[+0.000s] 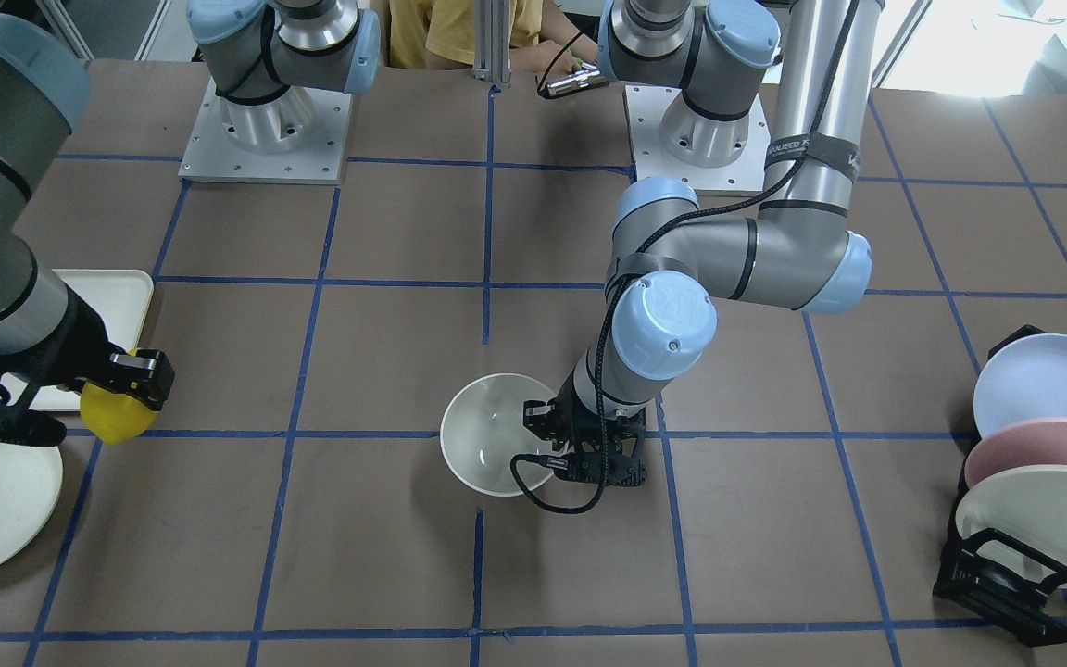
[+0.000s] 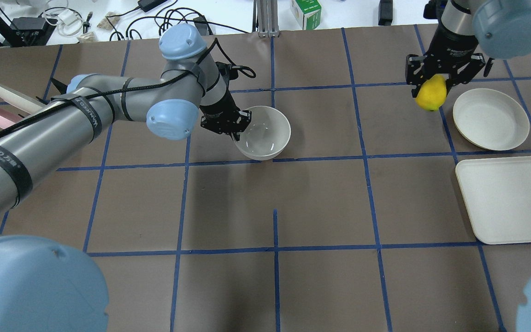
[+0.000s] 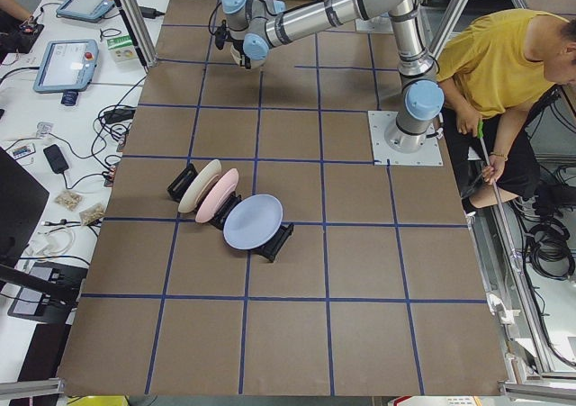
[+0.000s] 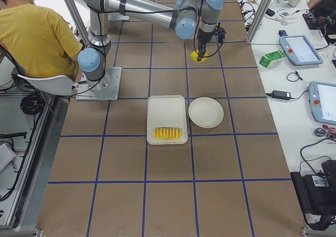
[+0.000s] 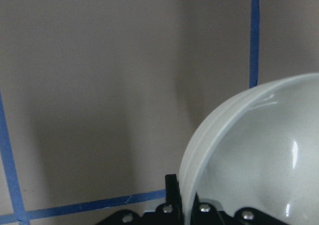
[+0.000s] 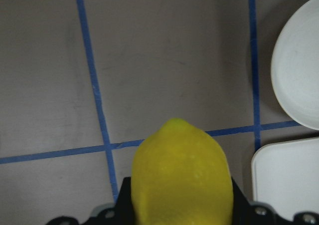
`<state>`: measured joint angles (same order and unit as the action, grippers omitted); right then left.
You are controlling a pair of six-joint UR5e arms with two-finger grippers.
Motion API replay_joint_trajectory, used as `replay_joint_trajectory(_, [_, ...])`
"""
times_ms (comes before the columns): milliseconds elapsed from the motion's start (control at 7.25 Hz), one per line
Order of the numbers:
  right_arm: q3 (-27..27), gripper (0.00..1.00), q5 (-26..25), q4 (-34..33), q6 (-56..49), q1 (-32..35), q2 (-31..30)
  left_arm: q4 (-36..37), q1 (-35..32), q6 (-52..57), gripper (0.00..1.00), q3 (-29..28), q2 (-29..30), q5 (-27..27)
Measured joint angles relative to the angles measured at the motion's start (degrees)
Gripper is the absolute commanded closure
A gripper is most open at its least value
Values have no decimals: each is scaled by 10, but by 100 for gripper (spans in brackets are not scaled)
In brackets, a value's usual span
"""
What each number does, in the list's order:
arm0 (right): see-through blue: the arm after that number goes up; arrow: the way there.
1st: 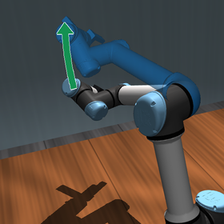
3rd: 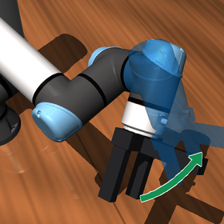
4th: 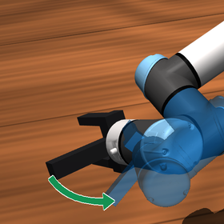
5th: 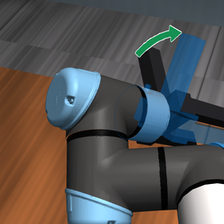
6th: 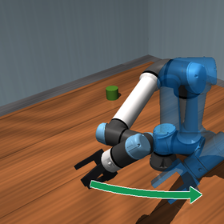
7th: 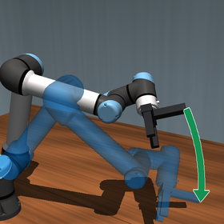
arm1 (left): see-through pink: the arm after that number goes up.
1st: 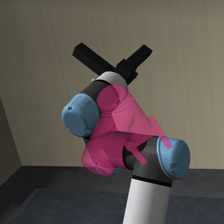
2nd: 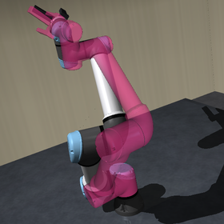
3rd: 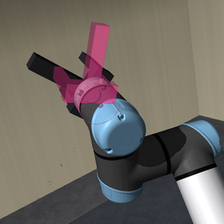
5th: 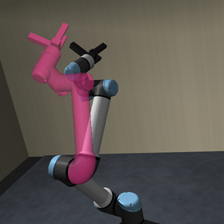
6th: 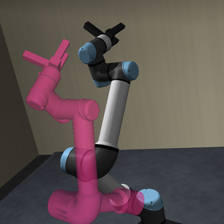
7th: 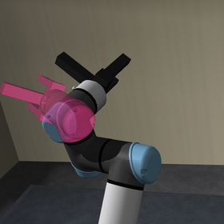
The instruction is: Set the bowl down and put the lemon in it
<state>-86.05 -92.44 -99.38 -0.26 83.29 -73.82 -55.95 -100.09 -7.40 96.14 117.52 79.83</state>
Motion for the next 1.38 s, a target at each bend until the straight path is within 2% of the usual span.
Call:
replay_joint_trajectory(138, [-1, 100, 6, -2, 33, 33, -1, 34, -11, -9, 100, 22, -3, -1])
replay_joint_trajectory(414, [-1, 100, 10, -7, 74, 86, 1, 58, -21, -23, 21, 37, -3, 0])
replay_joint_trajectory(552, [-2, 100, 10, -10, 85, 100, 3, 61, -21, -25, 4, 38, -2, 3])
replay_joint_trajectory(690, [-3, 100, 11, -14, 95, 107, 4, 60, -18, -26, 0, 34, -7, 6])
replay_joint_trajectory(828, [-3, 100, 12, -16, 99, 114, 8, 43, -12, -25, 0, 24, -21, 11])
replay_joint_trajectory(966, [-3, 100, 14, -27, 104, 126, 15, -4, -5, -23, 0, 2, -44, 22])
replay_joint_trajectory(1379, [-2, 100, 14, -141, 194, 211, 77, -210, 42, 58, 0, -71, -131, 63])
